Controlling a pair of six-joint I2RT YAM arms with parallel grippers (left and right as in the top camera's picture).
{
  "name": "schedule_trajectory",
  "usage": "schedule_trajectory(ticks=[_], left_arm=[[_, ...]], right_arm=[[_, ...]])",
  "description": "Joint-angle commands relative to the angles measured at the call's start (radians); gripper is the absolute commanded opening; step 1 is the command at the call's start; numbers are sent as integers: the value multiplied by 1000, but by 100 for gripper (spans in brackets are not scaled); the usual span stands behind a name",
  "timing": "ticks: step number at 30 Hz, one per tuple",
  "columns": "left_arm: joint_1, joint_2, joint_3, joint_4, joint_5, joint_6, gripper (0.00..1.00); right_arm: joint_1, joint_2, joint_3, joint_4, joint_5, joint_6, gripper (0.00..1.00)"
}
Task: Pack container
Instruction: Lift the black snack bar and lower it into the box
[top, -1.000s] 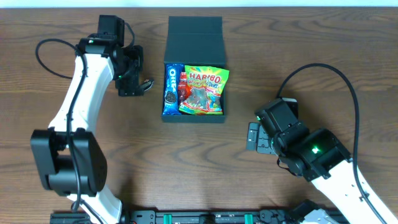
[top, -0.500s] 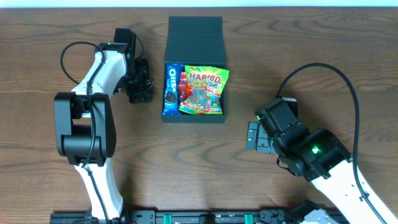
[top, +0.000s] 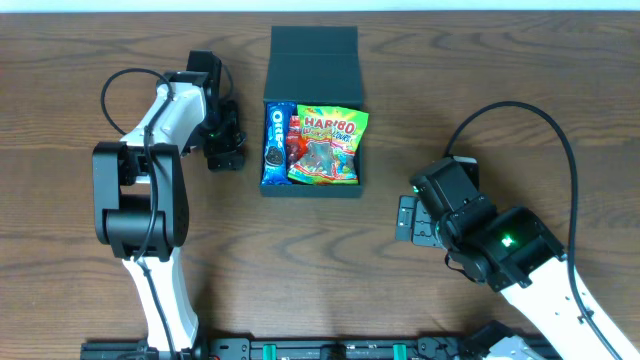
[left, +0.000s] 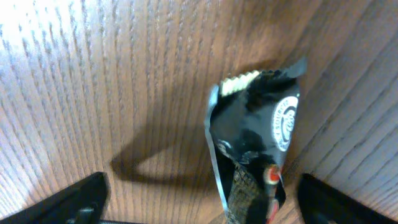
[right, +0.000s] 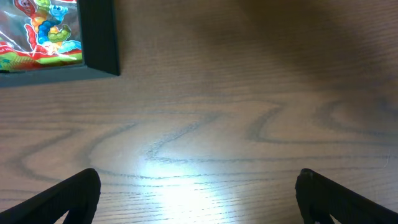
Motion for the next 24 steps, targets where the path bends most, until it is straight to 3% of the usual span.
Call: schedule_trajectory(ticks=[1,3,6,9,12,16,21,24], left_arm=[[2,19,11,-6,-42,-7,90],[3,19,11,-6,-45,-3,86],[6,19,11,-10,-47,0,58],[11,19,11,-18,-45,1,40],[12,19,11,-20,-45,24,32],[12,18,11,-21,-45,58,6],[12,17,12,-20,-32,146,6],[12,-6,25,-22,-48,280,6]], right_arm=[[4,-1,-3,0,15,9,99],[4,-1,-3,0,16,9,99],[4,-1,-3,0,18,9,99],[4,-1,-3,0,19,10,99],[4,-1,-3,0,19,10,99],[4,-1,-3,0,18,10,99],[4,-1,-3,0,19,10,99],[4,-1,-3,0,19,9,99]])
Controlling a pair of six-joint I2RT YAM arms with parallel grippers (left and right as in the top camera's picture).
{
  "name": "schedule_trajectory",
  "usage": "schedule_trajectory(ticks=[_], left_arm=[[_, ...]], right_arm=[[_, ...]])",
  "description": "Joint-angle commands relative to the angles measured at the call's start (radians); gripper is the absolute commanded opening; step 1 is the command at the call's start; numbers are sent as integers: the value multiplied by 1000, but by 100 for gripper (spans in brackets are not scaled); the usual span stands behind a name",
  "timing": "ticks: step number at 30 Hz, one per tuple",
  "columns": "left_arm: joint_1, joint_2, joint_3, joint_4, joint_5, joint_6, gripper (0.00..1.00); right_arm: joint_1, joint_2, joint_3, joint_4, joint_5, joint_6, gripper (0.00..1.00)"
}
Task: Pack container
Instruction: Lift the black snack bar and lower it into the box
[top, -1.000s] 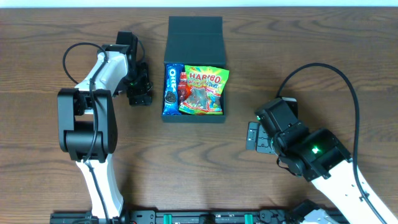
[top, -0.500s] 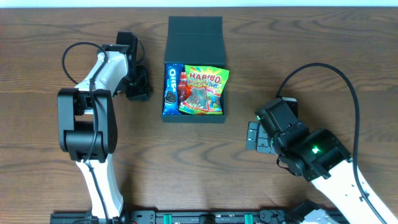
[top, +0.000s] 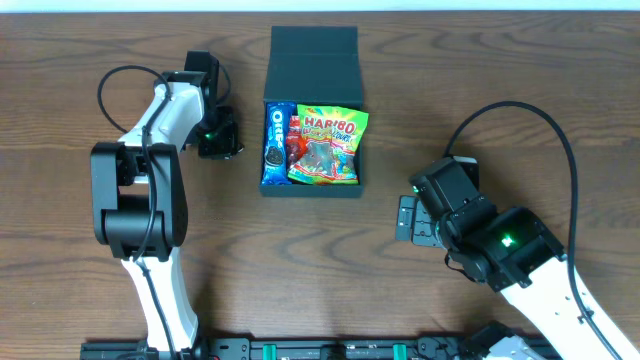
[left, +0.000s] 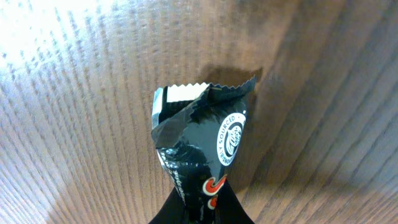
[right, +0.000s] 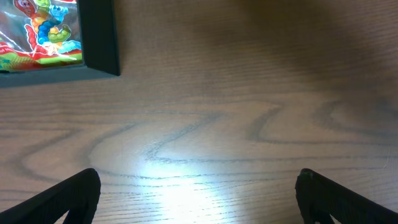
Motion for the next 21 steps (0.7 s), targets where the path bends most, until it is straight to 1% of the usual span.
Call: schedule_trajectory(ticks=[1,3,4,7,14,17,20,21], left_arm=[[4,-20,32,-13,-56,178,6],[1,-55,52,-42,-116,237,6],[0,-83,65,-55,-139,290,6],[0,-158,90,-63,-142,493,6],[-15,-323,108,-143,-142,714,6],[-69,-399,108,-144,-127,842,6],[-179,-442,109,-150,-109,992,6],[-214,-443,111,-158,-101,1022,6]], right_arm=[[4,-1,-2,0,19,9,99],[4,-1,-2,0,31,10,99],[4,-1,-2,0,39,10,99],[4,-1,-2,12,44,10,99],[4,-1,-2,27,53,10,99],[4,-1,-2,27,63,10,99],[3,-1,-2,27,71,10,99],[3,-1,-2,27,71,10,99]])
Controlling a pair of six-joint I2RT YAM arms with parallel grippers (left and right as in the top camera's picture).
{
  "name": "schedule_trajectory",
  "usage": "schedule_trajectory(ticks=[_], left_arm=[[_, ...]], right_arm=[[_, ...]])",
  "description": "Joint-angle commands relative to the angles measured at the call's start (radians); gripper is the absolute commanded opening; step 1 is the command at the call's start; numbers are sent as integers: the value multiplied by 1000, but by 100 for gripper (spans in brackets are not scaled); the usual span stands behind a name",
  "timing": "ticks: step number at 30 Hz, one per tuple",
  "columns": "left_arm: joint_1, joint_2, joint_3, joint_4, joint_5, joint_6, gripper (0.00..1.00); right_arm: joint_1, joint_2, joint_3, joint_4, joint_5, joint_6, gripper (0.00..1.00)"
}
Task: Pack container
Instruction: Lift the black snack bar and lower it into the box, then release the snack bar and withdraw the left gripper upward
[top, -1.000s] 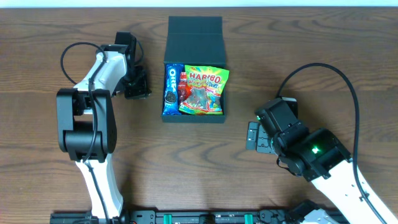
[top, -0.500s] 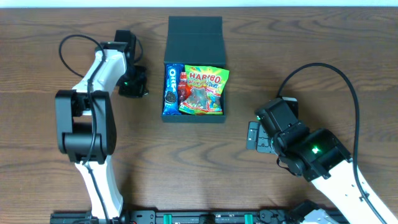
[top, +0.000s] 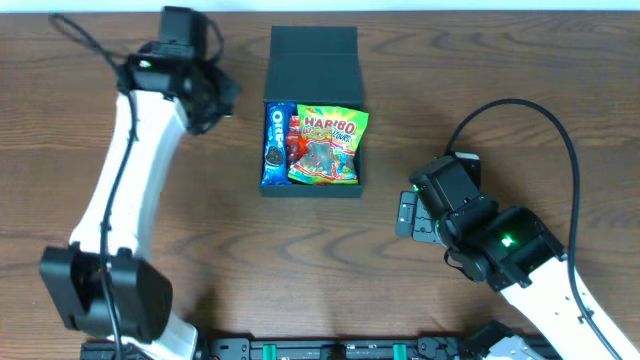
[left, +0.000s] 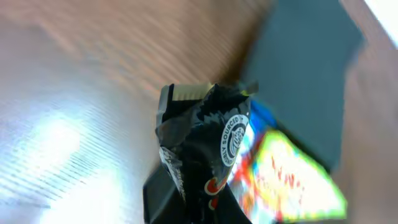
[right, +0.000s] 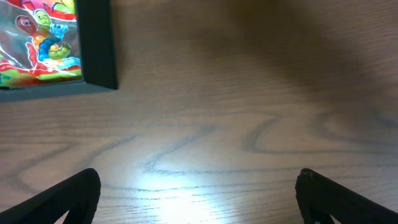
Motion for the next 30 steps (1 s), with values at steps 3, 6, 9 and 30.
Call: schedule_trajectory(ticks=[3,6,9,30], left_arm=[[-191,-3,21,-22,64,251,6],[-258,14,21,-18,96,306,6],[-270,49,21,-29,199,419,6],[-214,320,21,-32,84,399,9]], right_arm=[[4,-1,-2,-4,29,10,99],[4,-1,-2,-12,29,10,99],[4,-1,-2,-16,29,10,99],[4,-1,-2,-17,29,10,99]])
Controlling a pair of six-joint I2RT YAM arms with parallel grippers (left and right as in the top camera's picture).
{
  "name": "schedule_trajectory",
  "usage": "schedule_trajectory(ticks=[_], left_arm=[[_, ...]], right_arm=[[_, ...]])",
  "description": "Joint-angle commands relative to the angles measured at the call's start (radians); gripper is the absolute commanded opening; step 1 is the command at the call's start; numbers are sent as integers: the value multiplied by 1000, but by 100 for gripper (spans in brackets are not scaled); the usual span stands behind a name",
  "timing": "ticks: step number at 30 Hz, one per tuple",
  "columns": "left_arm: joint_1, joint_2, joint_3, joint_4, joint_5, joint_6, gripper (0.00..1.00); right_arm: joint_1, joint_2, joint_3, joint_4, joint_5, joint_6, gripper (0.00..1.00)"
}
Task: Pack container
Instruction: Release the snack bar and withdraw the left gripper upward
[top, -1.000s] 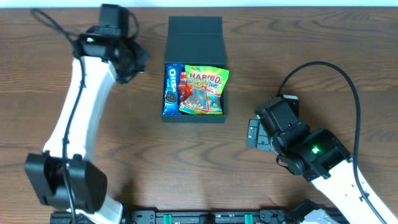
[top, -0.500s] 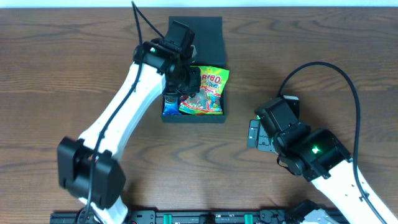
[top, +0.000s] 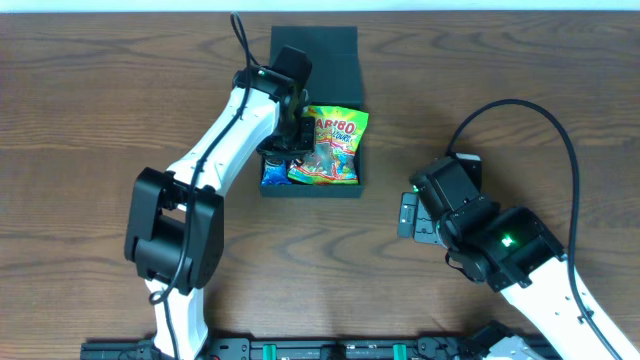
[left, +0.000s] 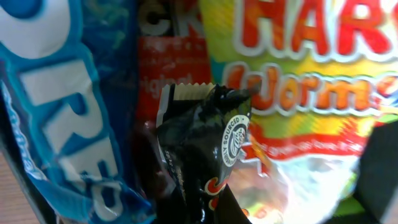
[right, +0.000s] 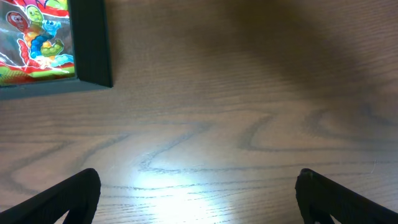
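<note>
A black box (top: 312, 187) with its lid (top: 314, 60) folded back holds a blue Oreo pack (left: 56, 106), a red packet (left: 168, 62) and a Haribo worms bag (top: 335, 145). My left gripper (top: 285, 135) is shut on a small black snack packet (left: 205, 143) and hangs low over the box's left half, above the red packet between the Oreo pack and the Haribo bag (left: 298, 81). My right gripper (right: 198, 199) stands open over bare wood right of the box, nothing between its fingers.
The dark wooden table (top: 500, 60) stretches all round the box. The box's front right corner (right: 93, 56) shows at the top left of the right wrist view. The right arm's black cable (top: 520, 110) loops over the table at the right.
My left gripper has moved right with the black packet, from above the table left of the lid to over the box's contents. The right arm has barely shifted.
My left gripper stood open around the black packet lying on the table left of the box. Then it was shut on the packet there. Then it held the packet raised near the lid's left side, and now holds it over the box's contents. My right gripper stayed open throughout.
</note>
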Motion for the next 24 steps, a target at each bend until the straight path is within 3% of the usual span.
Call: schedule_trajectory(ticks=[1,2,3,9,18,22,23,24], left_arm=[[3,12,21,-1,-47,-23,18],[3,12,21,-2,-51,-23,27],[3,12,21,-6,-54,-24,29],[1,9,54,-56,-53,-24,35],[1,9,266,-212,-54,-3,36],[24,9,371,-218,-89,64,60],[38,9,394,-217,-105,62,73],[53,9,416,-217,-117,62,95]], right_arm=[[4,-1,-2,-5,22,10,99],[4,-1,-2,-7,22,10,99],[4,-1,-2,-10,22,10,99],[4,-1,-2,-19,21,10,99],[4,-1,-2,-18,21,11,99],[4,-1,-2,-18,21,10,99],[4,-1,-2,-18,22,10,99],[4,-1,-2,-18,22,10,99]])
